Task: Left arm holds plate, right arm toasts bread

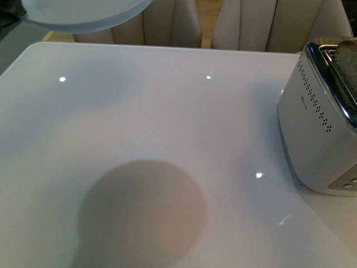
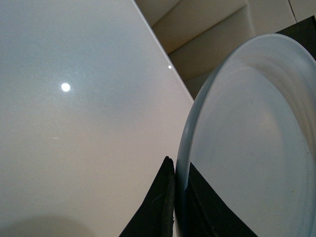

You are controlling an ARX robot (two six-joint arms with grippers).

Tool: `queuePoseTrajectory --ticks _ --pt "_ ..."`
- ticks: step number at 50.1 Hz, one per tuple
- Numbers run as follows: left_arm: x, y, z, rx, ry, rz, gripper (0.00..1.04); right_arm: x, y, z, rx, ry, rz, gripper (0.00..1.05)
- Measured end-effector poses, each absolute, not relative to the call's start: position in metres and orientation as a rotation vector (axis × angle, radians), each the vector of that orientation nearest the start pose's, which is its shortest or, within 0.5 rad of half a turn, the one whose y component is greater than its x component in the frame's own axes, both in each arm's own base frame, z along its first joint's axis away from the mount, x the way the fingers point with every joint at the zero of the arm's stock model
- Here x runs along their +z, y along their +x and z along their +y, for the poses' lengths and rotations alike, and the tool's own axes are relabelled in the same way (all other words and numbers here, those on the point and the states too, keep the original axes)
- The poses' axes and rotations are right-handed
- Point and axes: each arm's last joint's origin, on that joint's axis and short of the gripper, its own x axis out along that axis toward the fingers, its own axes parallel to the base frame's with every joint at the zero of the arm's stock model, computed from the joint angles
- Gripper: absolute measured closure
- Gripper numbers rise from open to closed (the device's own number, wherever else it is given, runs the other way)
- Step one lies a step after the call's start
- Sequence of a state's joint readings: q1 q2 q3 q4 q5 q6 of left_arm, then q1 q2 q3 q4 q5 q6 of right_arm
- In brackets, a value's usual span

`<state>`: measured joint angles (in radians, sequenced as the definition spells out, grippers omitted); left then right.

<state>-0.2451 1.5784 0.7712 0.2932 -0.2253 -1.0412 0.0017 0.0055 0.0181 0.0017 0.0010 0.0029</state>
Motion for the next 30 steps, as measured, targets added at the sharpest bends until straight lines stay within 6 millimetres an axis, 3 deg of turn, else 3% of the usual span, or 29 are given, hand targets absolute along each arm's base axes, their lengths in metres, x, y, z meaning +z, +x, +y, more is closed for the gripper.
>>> queuePoseTrajectory --ticks 15,30 --pt "0.130 0.304 -0.012 0.310 -0.816 0.547 1.02 0.169 0.097 0.000 0.000 0.003 -0.014 0.09" --pt "0.075 0.299 0.015 0.325 -0.802 0.613 1.02 0.169 0.097 0.000 0.001 0.003 -0.014 0.09"
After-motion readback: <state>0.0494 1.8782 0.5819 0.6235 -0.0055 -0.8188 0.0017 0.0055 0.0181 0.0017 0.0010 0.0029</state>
